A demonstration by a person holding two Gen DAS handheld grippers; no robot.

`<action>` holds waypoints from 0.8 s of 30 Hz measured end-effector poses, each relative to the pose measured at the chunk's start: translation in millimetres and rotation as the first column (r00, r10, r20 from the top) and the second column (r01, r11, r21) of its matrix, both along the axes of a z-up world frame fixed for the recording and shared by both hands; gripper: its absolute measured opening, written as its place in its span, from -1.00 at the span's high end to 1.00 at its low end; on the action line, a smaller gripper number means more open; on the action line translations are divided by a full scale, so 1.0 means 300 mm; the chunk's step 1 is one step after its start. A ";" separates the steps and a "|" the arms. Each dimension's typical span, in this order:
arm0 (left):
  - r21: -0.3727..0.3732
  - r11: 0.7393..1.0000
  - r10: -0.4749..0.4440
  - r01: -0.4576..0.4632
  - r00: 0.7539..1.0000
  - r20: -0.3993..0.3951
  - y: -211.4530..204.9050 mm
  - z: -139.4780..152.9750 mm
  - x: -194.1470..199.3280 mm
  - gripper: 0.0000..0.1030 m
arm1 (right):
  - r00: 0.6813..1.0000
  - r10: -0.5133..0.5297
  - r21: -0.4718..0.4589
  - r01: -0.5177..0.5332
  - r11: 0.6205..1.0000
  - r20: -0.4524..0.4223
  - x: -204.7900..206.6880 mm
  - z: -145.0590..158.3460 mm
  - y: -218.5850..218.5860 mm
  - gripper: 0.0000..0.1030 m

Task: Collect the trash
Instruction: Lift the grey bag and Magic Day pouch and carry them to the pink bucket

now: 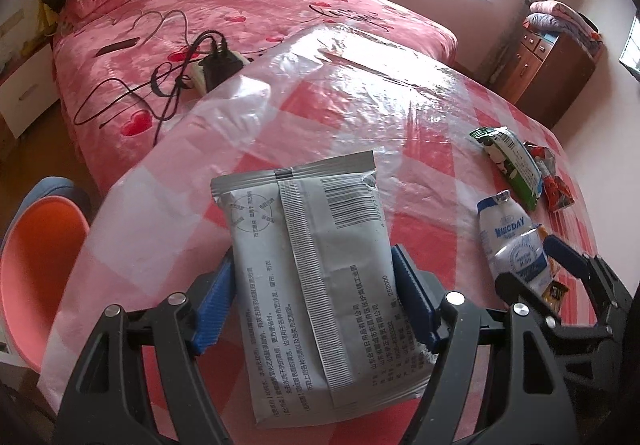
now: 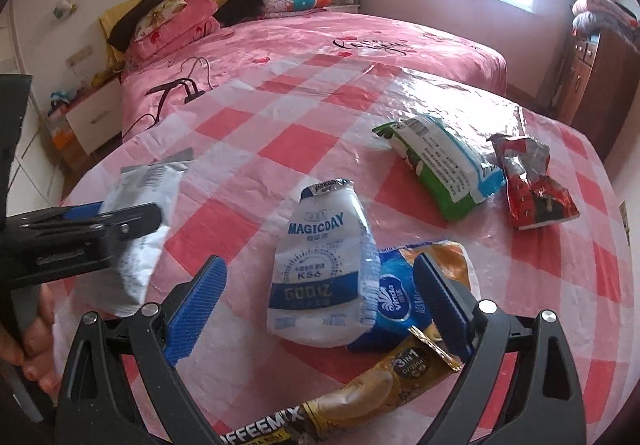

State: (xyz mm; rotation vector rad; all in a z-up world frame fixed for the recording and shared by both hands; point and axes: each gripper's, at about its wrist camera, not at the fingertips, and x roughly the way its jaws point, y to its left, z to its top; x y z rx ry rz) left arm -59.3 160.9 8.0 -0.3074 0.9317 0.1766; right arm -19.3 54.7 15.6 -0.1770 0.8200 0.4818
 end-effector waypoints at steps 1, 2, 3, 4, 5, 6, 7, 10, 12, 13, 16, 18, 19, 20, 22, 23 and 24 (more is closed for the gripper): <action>-0.002 1.000 0.000 0.000 1.000 0.001 0.009 0.001 -0.008 -0.45 | 1.000 0.003 -0.010 -0.003 1.000 0.001 0.003 -0.002 0.010 -0.76; -0.003 1.000 0.000 0.000 1.000 0.001 0.016 0.002 -0.016 -0.45 | 1.000 0.004 -0.018 -0.004 1.000 0.002 -0.001 -0.005 0.017 -0.65; -0.002 1.000 -0.001 0.001 1.000 0.001 0.024 0.002 -0.025 -0.45 | 1.000 0.005 -0.027 -0.005 1.000 0.003 -0.001 -0.006 0.024 -0.60; 0.000 1.000 -0.002 0.002 1.000 0.002 0.031 0.003 -0.033 -0.45 | 1.000 0.008 -0.040 -0.007 0.999 0.003 0.001 -0.009 0.033 -0.53; 0.001 1.000 -0.003 0.003 1.000 0.002 0.037 0.004 -0.041 -0.45 | 1.000 0.011 -0.049 -0.011 0.999 0.002 -0.002 -0.013 0.038 -0.46; 0.002 1.000 -0.003 0.003 1.000 0.003 0.042 0.004 -0.048 -0.45 | 1.000 0.014 -0.060 -0.014 0.998 0.003 -0.002 -0.016 0.044 -0.43; 0.001 1.000 -0.004 0.004 1.000 0.004 0.049 0.005 -0.056 -0.45 | 1.000 0.014 -0.068 -0.014 0.998 0.005 -0.004 -0.017 0.048 -0.35; -0.011 1.000 0.000 0.000 1.000 0.007 0.070 0.007 -0.078 -0.45 | 1.000 0.003 -0.082 -0.003 0.997 0.004 -0.001 -0.022 0.046 -0.15; -0.020 1.000 0.003 -0.003 1.000 0.010 0.085 0.007 -0.092 -0.45 | 1.000 0.003 -0.074 -0.003 0.997 0.004 -0.003 -0.021 0.042 -0.15; -0.023 1.000 0.004 -0.004 1.000 0.011 0.093 0.007 -0.100 -0.45 | 1.000 0.003 -0.071 -0.003 0.997 0.004 -0.004 -0.020 0.040 -0.15; -0.037 0.999 0.007 -0.007 1.000 0.016 0.119 0.008 -0.121 -0.45 | 1.000 0.002 -0.073 -0.001 0.997 0.015 -0.011 -0.017 0.038 -0.15; -0.043 0.999 0.011 -0.010 1.000 0.021 0.134 0.010 -0.134 -0.45 | 1.000 0.003 -0.078 -0.001 0.997 0.031 -0.020 -0.012 0.040 -0.15; -0.049 0.999 0.012 -0.011 1.000 0.025 0.142 0.012 -0.140 -0.45 | 0.999 0.003 -0.080 0.000 0.997 0.041 -0.025 -0.009 0.042 -0.15; -0.054 0.998 0.014 -0.012 0.999 0.029 0.152 0.014 -0.148 -0.45 | 0.999 0.002 -0.080 0.002 0.997 0.048 -0.029 -0.008 0.042 -0.15; -0.063 0.998 0.015 -0.013 0.999 0.036 0.169 0.018 -0.156 -0.45 | 0.998 -0.003 -0.075 0.007 0.997 0.056 -0.035 -0.003 0.040 -0.15; -0.067 0.998 0.016 -0.013 0.999 0.040 0.176 0.021 -0.162 -0.45 | 0.998 -0.008 -0.061 0.011 0.998 0.055 -0.036 0.000 0.035 -0.15; -0.072 0.997 0.017 -0.014 0.999 0.044 0.182 0.024 -0.170 -0.45 | 0.999 -0.013 -0.038 0.015 0.999 0.047 -0.036 0.003 0.029 -0.15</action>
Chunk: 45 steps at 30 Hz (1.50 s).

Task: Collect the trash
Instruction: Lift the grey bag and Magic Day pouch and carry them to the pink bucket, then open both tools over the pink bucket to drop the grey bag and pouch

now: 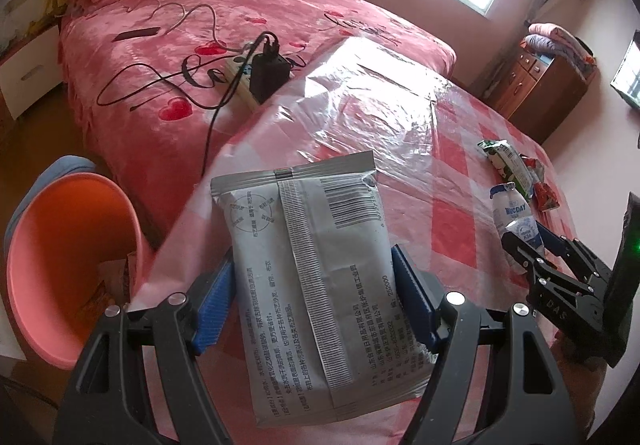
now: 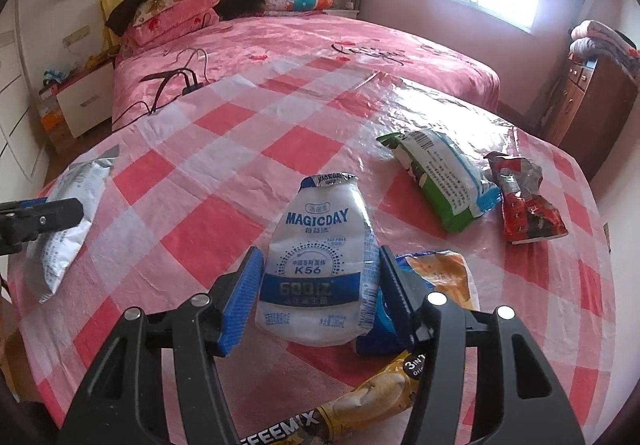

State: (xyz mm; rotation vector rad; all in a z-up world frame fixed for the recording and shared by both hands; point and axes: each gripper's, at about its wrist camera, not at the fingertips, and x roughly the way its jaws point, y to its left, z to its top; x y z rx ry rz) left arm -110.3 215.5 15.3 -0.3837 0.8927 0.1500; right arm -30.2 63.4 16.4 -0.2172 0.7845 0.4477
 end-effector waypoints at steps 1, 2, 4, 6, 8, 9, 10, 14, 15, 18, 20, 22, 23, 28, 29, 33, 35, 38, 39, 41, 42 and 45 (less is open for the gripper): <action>-0.004 1.000 0.000 0.000 1.000 0.004 0.008 0.001 -0.002 -0.45 | 1.000 -0.002 0.018 0.003 1.000 -0.007 0.001 0.003 -0.004 -0.15; -0.009 1.000 0.001 -0.001 1.000 0.008 0.017 0.003 -0.009 -0.45 | 1.000 -0.006 0.036 0.006 0.999 -0.012 0.001 0.008 -0.007 -0.14; -0.017 1.000 0.002 -0.002 1.000 0.014 0.034 0.005 -0.019 -0.45 | 1.000 -0.013 0.049 0.013 0.999 -0.009 -0.002 0.023 -0.007 -0.14; -0.026 1.000 0.008 -0.008 1.000 0.023 0.053 0.008 -0.031 -0.45 | 1.000 -0.013 0.078 0.015 0.997 -0.017 -0.009 0.036 -0.005 -0.14; -0.038 0.999 0.016 -0.015 0.999 0.032 0.075 0.012 -0.043 -0.45 | 1.000 -0.014 0.107 0.017 0.994 -0.022 -0.013 0.052 -0.004 -0.15; -0.042 0.999 0.019 -0.017 0.999 0.036 0.084 0.014 -0.048 -0.45 | 1.000 -0.014 0.120 0.017 0.993 -0.026 -0.017 0.059 -0.002 -0.14; -0.048 0.999 0.023 -0.021 0.999 0.041 0.095 0.017 -0.053 -0.45 | 0.999 -0.012 0.137 0.016 0.990 -0.030 -0.020 0.068 0.001 -0.14; -0.054 0.998 0.042 -0.039 0.997 0.059 0.136 0.028 -0.077 -0.45 | 0.999 0.015 0.196 -0.007 0.981 -0.043 -0.041 0.113 0.033 -0.15; -0.059 0.997 0.051 -0.047 0.997 0.061 0.152 0.029 -0.083 -0.45 | 0.999 0.022 0.207 -0.013 0.978 -0.044 -0.048 0.122 0.043 -0.15; -0.070 0.995 0.078 -0.073 0.995 0.066 0.201 0.029 -0.109 -0.45 | 0.997 0.060 0.256 -0.046 0.966 -0.047 -0.071 0.152 0.085 -0.15; -0.075 0.993 0.100 -0.095 0.993 0.070 0.239 0.027 -0.131 -0.45 | 0.994 0.090 0.279 -0.072 0.958 -0.053 -0.086 0.167 0.119 -0.15; -0.079 0.991 0.118 -0.112 0.991 0.069 0.273 0.026 -0.146 -0.45 | 0.991 0.121 0.290 -0.098 0.952 -0.060 -0.099 0.178 0.160 -0.15; -0.081 0.989 0.130 -0.124 0.989 0.069 0.294 0.023 -0.158 -0.45 | 0.988 0.142 0.296 -0.117 0.948 -0.064 -0.109 0.183 0.191 -0.15; -0.087 0.979 0.189 -0.183 0.980 0.067 0.396 0.008 -0.210 -0.45 | 0.970 0.233 0.306 -0.202 0.930 -0.068 -0.156 0.201 0.336 -0.15; -0.089 0.976 0.204 -0.198 0.977 0.066 0.419 0.003 -0.223 -0.45 | 0.964 0.257 0.305 -0.226 0.925 -0.065 -0.170 0.204 0.375 -0.15; -0.099 0.962 0.262 -0.255 0.963 0.057 0.500 -0.021 -0.267 -0.45 | 0.935 0.347 0.294 -0.313 0.903 -0.070 -0.216 0.205 0.525 -0.15; -0.107 0.952 0.292 -0.286 0.955 0.051 0.544 -0.039 -0.292 -0.45 | 0.919 0.387 0.288 -0.352 0.891 -0.074 -0.236 0.204 0.596 -0.15; -0.113 0.939 0.330 -0.324 0.943 0.041 0.601 -0.064 -0.316 -0.45 | 0.894 0.441 0.289 -0.401 0.869 -0.084 -0.257 0.197 0.700 -0.15; -0.119 0.933 0.345 -0.339 0.938 0.035 0.625 -0.077 -0.325 -0.45 | 0.886 0.456 0.292 -0.414 0.862 -0.089 -0.262 0.194 0.733 -0.15; -0.126 0.923 0.369 -0.363 0.929 0.028 0.661 -0.096 -0.340 -0.45 | 0.872 0.482 0.293 -0.439 0.849 -0.091 -0.278 0.187 0.796 -0.15; -0.129 0.917 0.383 -0.377 0.924 0.024 0.682 -0.106 -0.348 -0.45 | 0.867 0.490 0.293 -0.447 0.845 -0.091 -0.276 0.188 0.816 -0.15; -0.131 0.900 0.418 -0.416 0.908 -0.008 0.735 -0.139 -0.362 -0.46 | 0.830 0.544 0.310 -0.489 0.815 -0.120 -0.290 0.160 0.917 -0.18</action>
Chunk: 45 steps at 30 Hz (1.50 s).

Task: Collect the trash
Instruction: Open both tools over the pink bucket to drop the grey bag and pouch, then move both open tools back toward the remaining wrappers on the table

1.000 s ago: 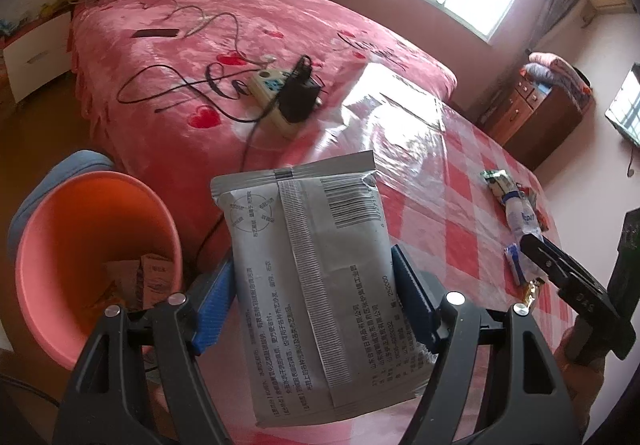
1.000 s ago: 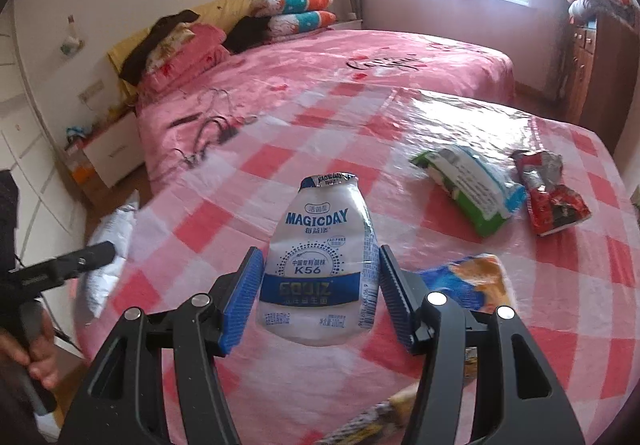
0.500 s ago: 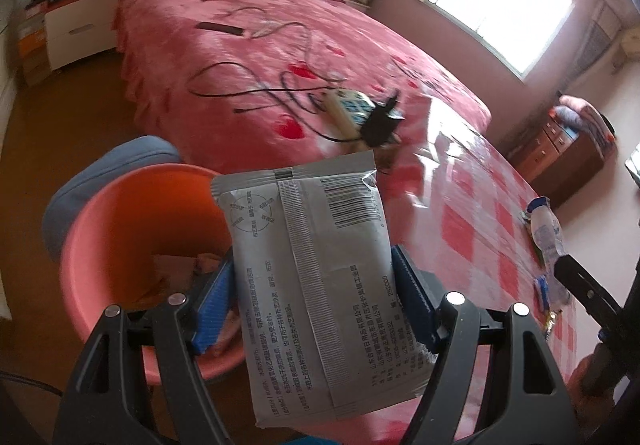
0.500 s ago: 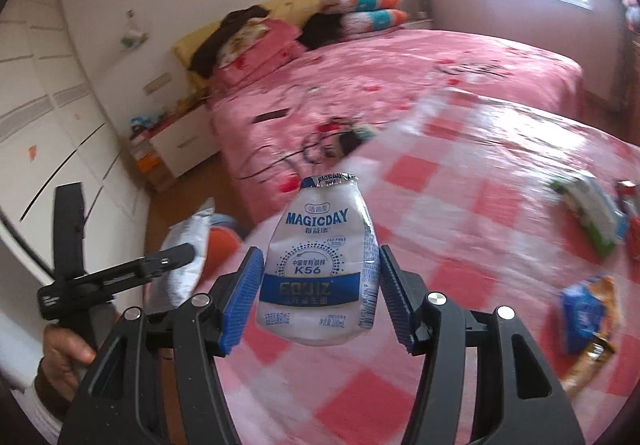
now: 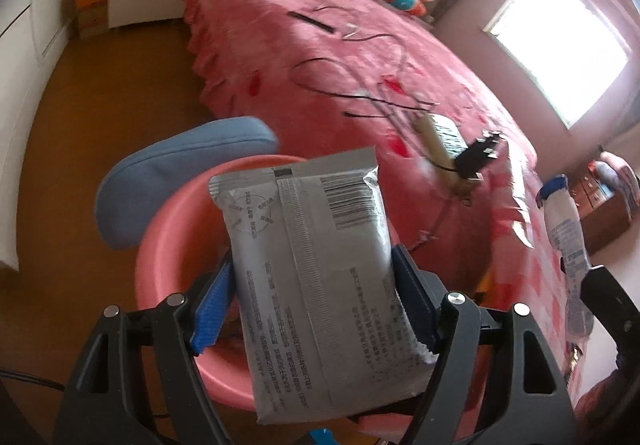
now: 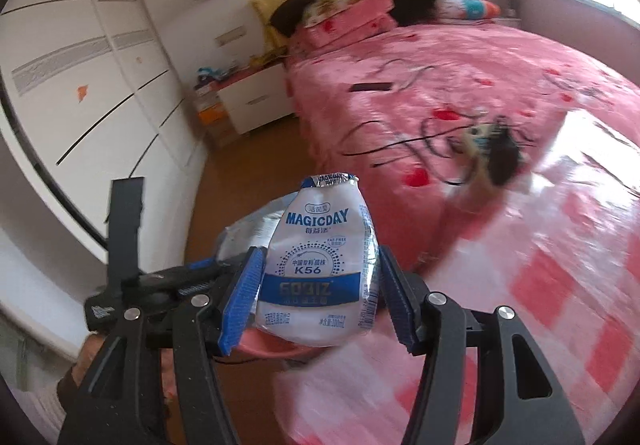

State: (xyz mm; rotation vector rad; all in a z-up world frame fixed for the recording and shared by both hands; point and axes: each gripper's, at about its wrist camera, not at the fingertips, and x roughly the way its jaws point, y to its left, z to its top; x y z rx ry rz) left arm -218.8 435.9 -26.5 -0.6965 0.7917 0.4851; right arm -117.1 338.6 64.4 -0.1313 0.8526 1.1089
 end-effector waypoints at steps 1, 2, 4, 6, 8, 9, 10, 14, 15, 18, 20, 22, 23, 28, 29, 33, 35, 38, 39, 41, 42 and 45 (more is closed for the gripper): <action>-0.003 1.000 0.011 -0.011 1.000 -0.012 0.009 -0.009 -0.007 -0.48 | 1.000 0.010 -0.012 -0.010 1.000 -0.012 -0.004 -0.022 0.038 -0.40; -0.004 1.000 0.027 -0.027 0.999 -0.022 0.023 -0.020 -0.015 -0.50 | 1.000 0.004 -0.020 -0.004 1.000 -0.008 -0.006 -0.035 0.053 -0.67; 0.000 0.998 0.056 -0.056 0.998 -0.033 0.046 -0.037 -0.031 -0.55 | 1.000 -0.003 -0.029 0.002 1.000 -0.020 -0.012 -0.066 0.070 -0.70; 0.009 0.998 0.065 -0.064 0.997 -0.039 0.058 -0.041 -0.044 -0.56 | 0.998 -0.019 -0.021 0.017 1.000 -0.055 -0.014 -0.086 0.058 -0.70; 0.038 0.997 0.071 -0.069 0.997 -0.044 0.058 -0.036 -0.052 -0.56 | 0.997 -0.049 -0.024 0.047 0.999 -0.056 -0.013 -0.091 0.028 -0.71; 0.052 0.996 0.073 -0.071 0.996 -0.044 0.058 -0.033 -0.055 -0.56 | 0.997 -0.062 -0.022 0.061 0.998 -0.053 -0.010 -0.088 0.006 -0.71; 0.057 0.996 0.074 -0.071 0.996 -0.041 0.057 -0.029 -0.057 -0.56 | 0.996 -0.076 -0.021 0.075 0.997 -0.044 -0.010 -0.082 -0.012 -0.71; 0.071 0.996 0.056 -0.054 0.998 -0.031 0.039 -0.012 -0.053 -0.56 | 0.990 -0.139 -0.017 0.139 0.990 -0.006 -0.004 -0.060 -0.094 -0.72; 0.078 0.996 0.050 -0.048 0.998 -0.029 0.030 -0.008 -0.050 -0.56 | 0.989 -0.151 -0.014 0.151 0.988 -0.002 -0.002 -0.056 -0.115 -0.72; 0.088 0.996 0.028 -0.026 0.999 -0.019 0.001 0.010 -0.039 -0.56 | 0.980 -0.195 -0.013 0.195 0.981 0.027 -0.011 -0.043 -0.188 -0.73; 0.083 0.997 0.005 -0.004 1.000 -0.008 -0.019 0.021 -0.034 -0.56 | 0.975 -0.217 -0.011 0.218 0.976 0.050 -0.015 -0.035 -0.229 -0.74; 0.080 0.997 -0.022 0.022 1.000 -0.001 -0.041 0.031 -0.024 -0.56 | 0.968 -0.239 -0.018 0.241 0.970 0.077 -0.021 -0.033 -0.267 -0.74; 0.083 0.996 -0.036 0.035 0.999 0.000 -0.055 0.038 -0.017 -0.56 | 0.963 -0.253 -0.019 0.256 0.966 0.091 -0.023 -0.032 -0.291 -0.74; 0.110 0.989 -0.102 0.099 0.995 0.015 -0.133 0.076 0.017 -0.56 | 0.944 -0.311 -0.015 0.314 0.949 0.106 -0.015 -0.042 -0.399 -0.74; 0.113 0.988 -0.111 0.108 0.994 0.017 -0.146 0.082 0.022 -0.56 | 0.942 -0.318 -0.013 0.321 0.947 0.104 -0.012 -0.043 -0.413 -0.74; 0.135 0.979 -0.160 0.155 0.987 0.025 -0.213 0.109 0.048 -0.56 | 0.929 -0.355 0.000 0.357 0.934 0.102 -0.003 -0.042 -0.489 -0.74; 0.144 0.974 -0.179 0.173 0.983 0.030 -0.246 0.122 0.059 -0.56 | 0.924 -0.368 0.008 0.370 0.929 0.102 -0.004 -0.037 -0.520 -0.74; 0.156 0.969 -0.197 0.189 0.980 0.033 -0.283 0.138 0.071 -0.56 | 0.917 -0.387 0.018 0.388 0.922 0.099 -0.004 -0.032 -0.562 -0.81; 0.159 0.968 -0.204 0.196 0.978 0.033 -0.298 0.142 0.074 -0.57 | 0.915 -0.392 0.022 0.392 0.920 0.098 -0.001 -0.028 -0.574 -0.81; 0.166 0.963 -0.222 0.214 0.974 0.032 -0.330 0.150 0.081 -0.57 | 0.911 -0.402 0.029 0.401 0.916 0.098 0.000 -0.025 -0.605 -0.81; 0.169 0.960 -0.230 0.222 0.973 0.029 -0.340 0.153 0.087 -0.56 | 0.908 -0.407 0.032 0.406 0.914 0.099 -0.002 -0.024 -0.620 -0.81; 0.190 0.950 -0.257 0.247 0.966 0.026 -0.384 0.167 0.094 -0.57 | 0.902 -0.420 0.038 0.418 0.908 0.102 -0.008 -0.019 -0.647 -0.81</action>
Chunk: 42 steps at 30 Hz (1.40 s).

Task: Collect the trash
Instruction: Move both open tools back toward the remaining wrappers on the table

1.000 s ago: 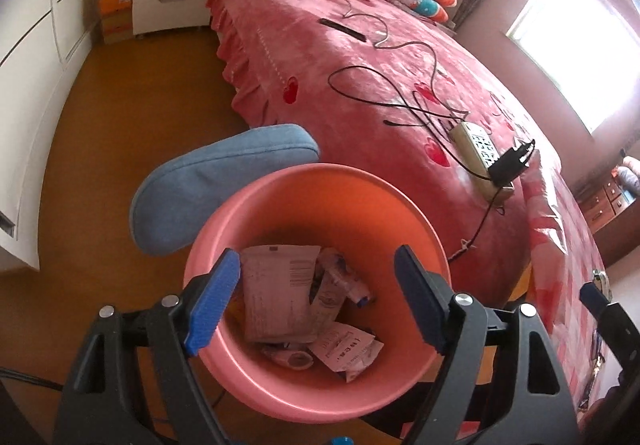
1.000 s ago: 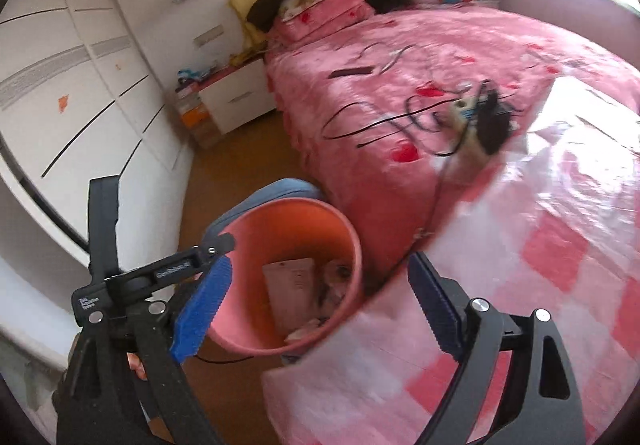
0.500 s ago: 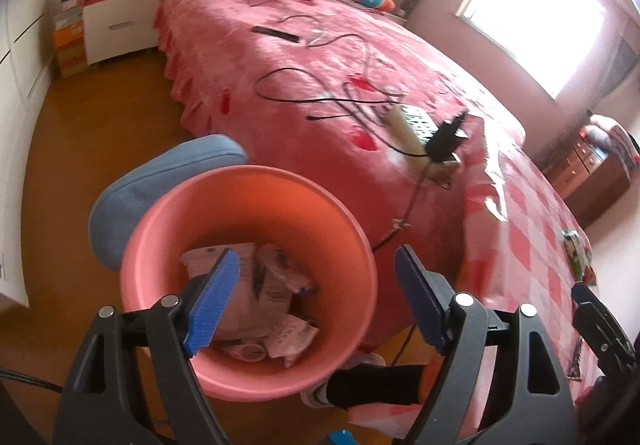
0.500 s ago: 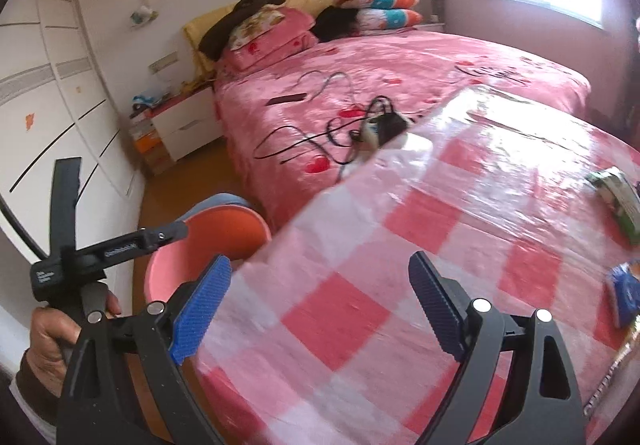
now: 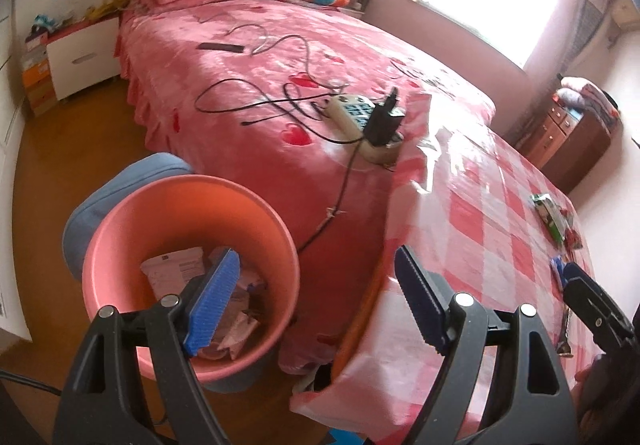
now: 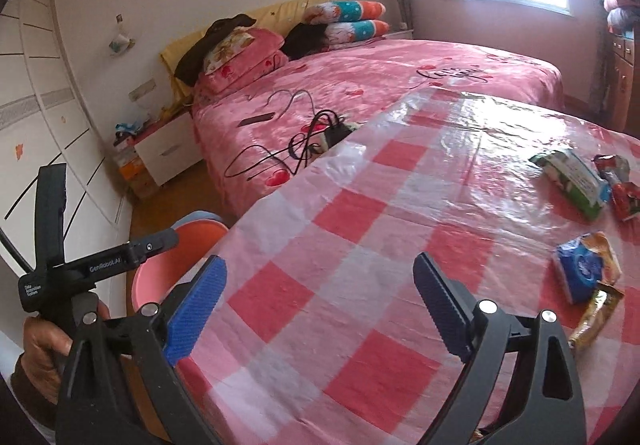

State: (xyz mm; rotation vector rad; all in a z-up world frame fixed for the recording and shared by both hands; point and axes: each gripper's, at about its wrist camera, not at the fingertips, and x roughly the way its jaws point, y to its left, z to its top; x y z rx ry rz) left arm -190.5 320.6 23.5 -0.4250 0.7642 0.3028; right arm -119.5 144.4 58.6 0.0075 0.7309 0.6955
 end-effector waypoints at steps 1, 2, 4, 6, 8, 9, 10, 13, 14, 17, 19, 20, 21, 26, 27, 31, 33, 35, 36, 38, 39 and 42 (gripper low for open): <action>0.009 1.000 -0.009 0.009 1.000 0.003 -0.016 0.006 0.002 -0.56 | 1.000 -0.004 0.000 0.004 1.000 0.003 0.000 0.000 -0.007 -0.81; 0.015 1.000 -0.018 0.018 1.000 0.005 -0.032 0.011 0.004 -0.56 | 1.000 -0.010 0.001 0.010 1.000 0.006 -0.002 0.003 -0.018 -0.81; 0.023 0.999 -0.033 0.033 0.999 0.008 -0.057 0.021 0.013 -0.56 | 1.000 -0.018 0.003 0.018 1.000 0.010 -0.005 0.004 -0.034 -0.81; 0.034 0.998 -0.046 0.045 0.999 0.011 -0.083 0.031 0.020 -0.56 | 1.000 -0.026 0.010 0.026 1.000 0.011 -0.002 0.006 -0.055 -0.81; 0.045 0.997 -0.058 0.058 0.998 0.011 -0.104 0.038 0.024 -0.56 | 0.999 -0.033 0.018 0.033 0.999 0.010 0.000 0.006 -0.075 -0.81; 0.051 0.997 -0.066 0.065 0.998 0.009 -0.117 0.041 0.028 -0.56 | 0.999 -0.037 0.021 0.036 0.999 0.008 0.002 0.006 -0.087 -0.81; 0.056 0.996 -0.072 0.072 0.997 0.009 -0.129 0.044 0.030 -0.56 | 0.999 -0.040 0.024 0.040 0.999 0.008 0.005 0.007 -0.098 -0.81; 0.065 0.994 -0.088 0.087 0.996 0.006 -0.161 0.048 0.041 -0.56 | 0.999 -0.051 0.026 0.051 0.998 0.012 0.011 0.010 -0.126 -0.81; 0.068 0.993 -0.093 0.092 0.996 0.005 -0.171 0.050 0.044 -0.56 | 0.998 -0.057 0.026 0.057 0.998 0.014 0.014 0.010 -0.137 -0.81; 0.078 0.991 -0.109 0.109 0.994 0.002 -0.206 0.054 0.052 -0.56 | 0.997 -0.071 0.026 0.071 0.997 0.017 0.022 0.011 -0.166 -0.81; 0.084 0.989 -0.120 0.120 0.993 -0.004 -0.228 0.054 0.058 -0.56 | 0.997 -0.079 0.025 0.079 0.997 0.021 0.027 0.011 -0.180 -0.81; 0.086 0.989 -0.123 0.123 0.992 -0.005 -0.236 0.055 0.059 -0.56 | 0.996 -0.084 0.021 0.083 0.996 0.025 0.030 0.012 -0.189 -0.81; 0.088 0.988 -0.128 0.128 0.992 -0.007 -0.246 0.054 0.062 -0.56 | 0.995 -0.090 0.016 0.090 0.996 0.030 0.032 0.013 -0.198 -0.81; 0.100 0.983 -0.155 0.156 0.988 -0.018 -0.301 0.053 0.079 -0.56 | 0.993 -0.110 0.003 0.110 0.994 0.043 0.047 0.014 -0.234 -0.81; 0.102 0.981 -0.161 0.162 0.987 -0.019 -0.311 0.054 0.080 -0.56 | 0.992 -0.114 0.002 0.114 0.993 0.045 0.049 0.013 -0.242 -0.81; 0.113 0.975 -0.189 0.191 0.982 -0.028 -0.361 0.053 0.096 -0.56 | 0.990 -0.130 -0.002 0.130 0.992 0.047 0.059 0.007 -0.274 -0.81; 0.120 0.971 -0.204 0.207 0.978 -0.033 -0.389 0.052 0.101 -0.56 | 0.989 -0.139 -0.001 0.139 0.990 0.049 0.063 0.007 -0.287 -0.81; 0.125 0.967 -0.217 0.220 0.975 -0.035 -0.414 0.052 0.108 -0.56 | 0.988 -0.149 0.000 0.149 0.989 0.049 0.069 0.005 -0.305 -0.81; 0.126 0.965 -0.226 0.229 0.973 -0.036 -0.427 0.053 0.112 -0.56 | 0.987 -0.153 0.002 0.154 0.988 0.048 0.073 0.004 -0.312 -0.81; 0.130 0.960 -0.243 0.246 0.969 -0.039 -0.452 0.053 0.118 -0.56 | 0.985 -0.165 0.004 0.165 0.986 0.045 0.081 0.003 -0.330 -0.81; 0.133 0.957 -0.255 0.258 0.966 -0.041 -0.467 0.053 0.122 -0.56 | 0.984 -0.173 0.005 0.173 0.985 0.043 0.085 0.002 -0.341 -0.81; 0.144 0.947 -0.284 0.287 0.958 -0.046 -0.514 0.053 0.133 -0.56 | 0.980 -0.194 0.003 0.194 0.981 0.039 0.097 -0.003 -0.372 -0.81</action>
